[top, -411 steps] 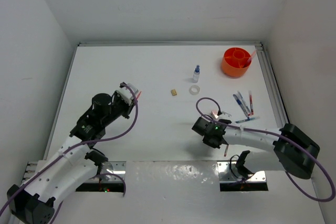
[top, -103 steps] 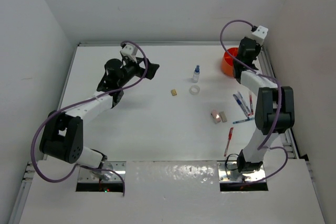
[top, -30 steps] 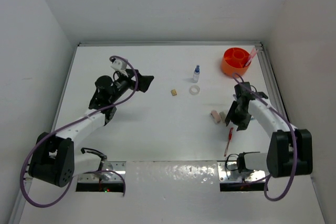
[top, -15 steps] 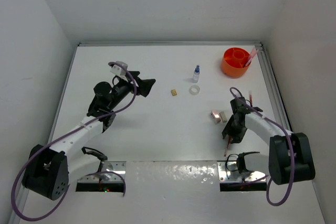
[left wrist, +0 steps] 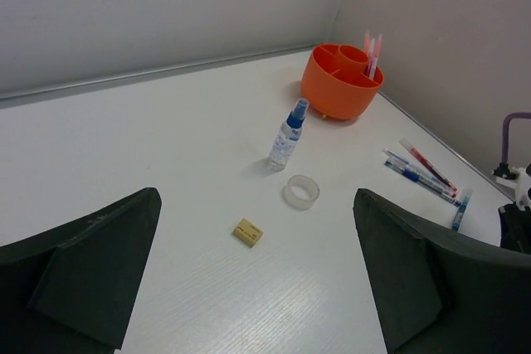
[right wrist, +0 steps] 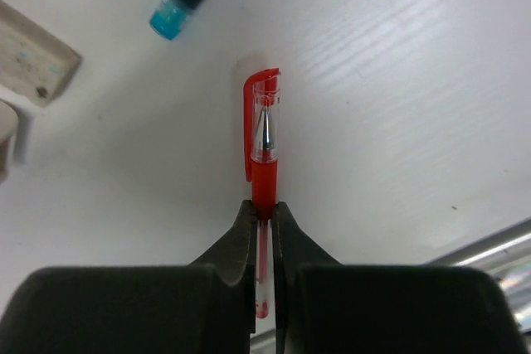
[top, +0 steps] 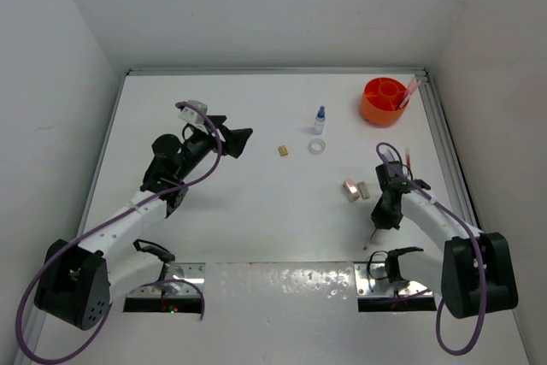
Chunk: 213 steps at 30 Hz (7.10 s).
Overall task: Sort the stationery into containers
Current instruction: Pick up the pen from the center of the board, then place the pen in the storage box, then pick up the pen from the center of the board.
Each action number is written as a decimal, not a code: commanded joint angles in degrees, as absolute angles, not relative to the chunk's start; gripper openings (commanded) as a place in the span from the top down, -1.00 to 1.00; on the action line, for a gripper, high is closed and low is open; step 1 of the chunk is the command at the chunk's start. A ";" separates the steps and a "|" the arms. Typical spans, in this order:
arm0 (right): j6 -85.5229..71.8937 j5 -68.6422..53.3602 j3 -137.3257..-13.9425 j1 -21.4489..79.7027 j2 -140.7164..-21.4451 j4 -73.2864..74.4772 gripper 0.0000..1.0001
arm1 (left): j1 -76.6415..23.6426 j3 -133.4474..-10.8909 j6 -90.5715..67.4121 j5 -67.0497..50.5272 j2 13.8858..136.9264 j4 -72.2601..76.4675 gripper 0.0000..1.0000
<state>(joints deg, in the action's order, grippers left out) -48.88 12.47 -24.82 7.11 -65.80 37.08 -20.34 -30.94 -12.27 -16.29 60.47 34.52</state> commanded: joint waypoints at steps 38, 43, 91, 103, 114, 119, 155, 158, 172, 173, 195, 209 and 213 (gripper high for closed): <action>6.95 33.83 -73.47 2.55 -109.76 -46.23 1.00 | -10.55 -34.89 -12.74 -14.94 72.86 39.55 -0.99; 4.23 34.72 -73.48 0.80 -111.80 -45.98 1.00 | -10.37 -35.42 -12.74 -15.38 74.00 38.67 -0.99; -18.71 17.98 -70.13 -0.70 -93.43 10.94 -0.76 | -10.46 -33.93 -12.04 -15.73 72.42 39.81 -0.99; -23.56 10.83 -58.79 -0.54 -84.19 38.13 0.05 | -11.78 -32.26 -13.10 -16.70 71.37 41.75 -0.99; -11.52 2.29 -52.99 15.72 -82.96 35.33 -0.48 | -13.36 -32.08 -11.34 -15.56 68.38 36.21 -0.99; -11.34 2.72 -53.88 16.70 -86.13 36.57 -0.17 | -14.06 -32.25 -11.07 -15.47 67.94 35.16 -0.99; -51.58 17.14 -44.65 -11.34 -83.67 31.38 -0.06 | -13.80 -29.88 -11.34 -14.06 66.18 36.04 -0.99; -53.25 15.91 -44.21 -11.78 -85.51 29.45 -0.02 | -13.62 -29.44 -11.51 -14.06 65.57 35.68 -0.99; -57.39 14.41 -37.45 -13.62 -86.48 26.02 0.24 | -13.27 -29.00 -11.25 -13.27 64.95 35.95 -0.99; -57.57 14.33 -37.09 -14.23 -86.48 25.93 0.38 | -13.27 -29.09 -11.34 -13.36 64.86 36.03 -0.99; -49.59 28.11 -37.17 -3.55 -65.84 28.04 1.00 | -13.36 -28.83 -10.98 -13.45 64.51 36.04 -0.99; -5.03 20.66 -48.91 4.40 -82.56 -29.52 1.00 | -13.36 -30.58 -10.11 -13.36 66.62 35.16 -0.99; -0.44 19.69 -57.03 2.12 -93.76 -36.02 1.00 | -12.83 -31.02 -10.20 -13.36 67.50 34.37 -0.99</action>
